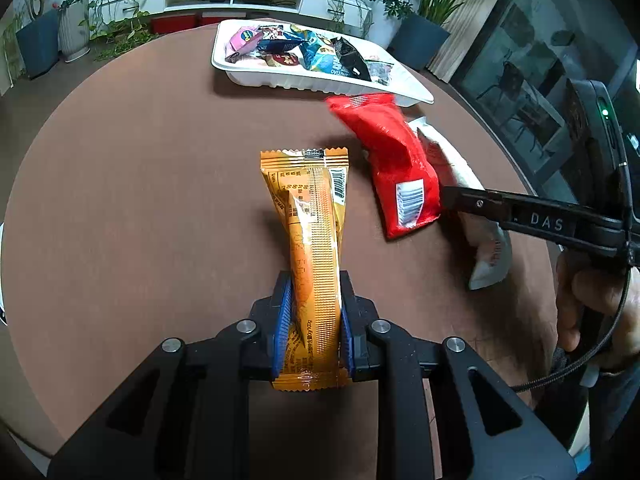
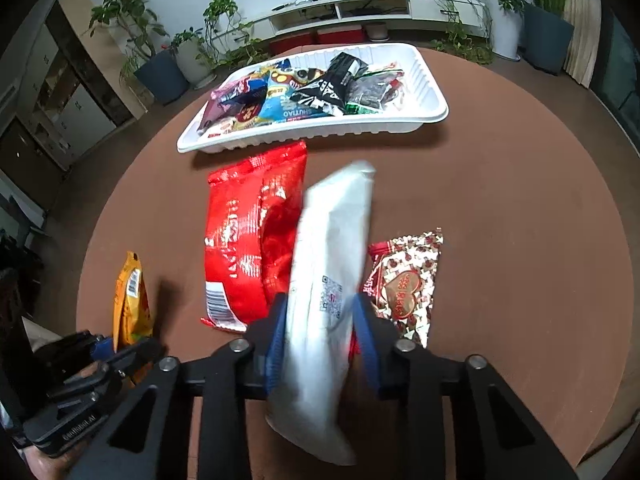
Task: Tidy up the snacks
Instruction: 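Grasp the orange bar with the left tool while the right tool grasps the white packet, then carry both packets to the white tray and release them inside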
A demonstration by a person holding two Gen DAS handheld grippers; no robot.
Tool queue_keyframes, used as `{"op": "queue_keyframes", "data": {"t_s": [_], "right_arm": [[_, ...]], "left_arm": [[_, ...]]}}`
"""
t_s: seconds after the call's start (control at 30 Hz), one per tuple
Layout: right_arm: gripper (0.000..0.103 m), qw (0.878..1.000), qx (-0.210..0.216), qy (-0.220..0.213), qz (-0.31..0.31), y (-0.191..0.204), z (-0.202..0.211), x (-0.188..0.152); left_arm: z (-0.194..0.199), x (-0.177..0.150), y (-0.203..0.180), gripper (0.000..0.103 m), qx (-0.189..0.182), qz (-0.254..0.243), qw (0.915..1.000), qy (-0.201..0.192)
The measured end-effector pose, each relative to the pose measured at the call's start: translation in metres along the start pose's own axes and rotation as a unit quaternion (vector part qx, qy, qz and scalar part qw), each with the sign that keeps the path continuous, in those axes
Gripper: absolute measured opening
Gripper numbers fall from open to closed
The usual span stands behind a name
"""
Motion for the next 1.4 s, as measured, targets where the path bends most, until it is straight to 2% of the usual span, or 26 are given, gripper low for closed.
{"op": "queue_keyframes", "data": {"t_s": [0.03,0.23,0.33,0.73,1.1,1.3,1.4], "right_arm": [[0.024,1.000,-0.002,0.003,0.003,0.000,-0.001,-0.001],[0.020,1.000,0.001,0.005,-0.003,-0.005,-0.001,-0.004],[0.020,1.000,0.008,0.003,-0.010,-0.005,0.001,-0.008],[0.020,0.994,0.083,-0.024,-0.073,-0.019,0.037,-0.011],[0.020,0.985,0.135,-0.014,-0.103,-0.028,0.045,-0.027],[0.020,0.980,0.141,-0.020,-0.138,-0.052,0.048,-0.026],[0.020,0.979,0.133,-0.031,-0.154,-0.071,0.053,-0.019]], "left_arm": [[0.000,0.000,0.000,0.020,0.000,-0.001,1.0000,0.000],[0.000,0.000,0.000,0.020,-0.001,0.000,1.0000,-0.001],[0.000,0.000,0.000,0.020,-0.003,0.001,1.0000,-0.002],[0.007,0.000,0.000,0.020,-0.019,0.008,0.9997,-0.014],[0.018,0.001,-0.013,0.020,-0.042,0.006,0.9987,-0.028],[0.031,0.011,-0.002,0.020,-0.050,0.022,0.9975,-0.044],[0.042,0.024,0.005,0.020,-0.042,0.025,0.9971,-0.058]]}}
Point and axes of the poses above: each gripper's, at about its wrist camera, not at the fingertips, and z roughly against the way its jaws point, y to its left, x to its top, the point moved 2 cm from there along -z, roughly the way its jaws point, and after that the axes turned 14 degrees about -x, right-handed, at the moved point
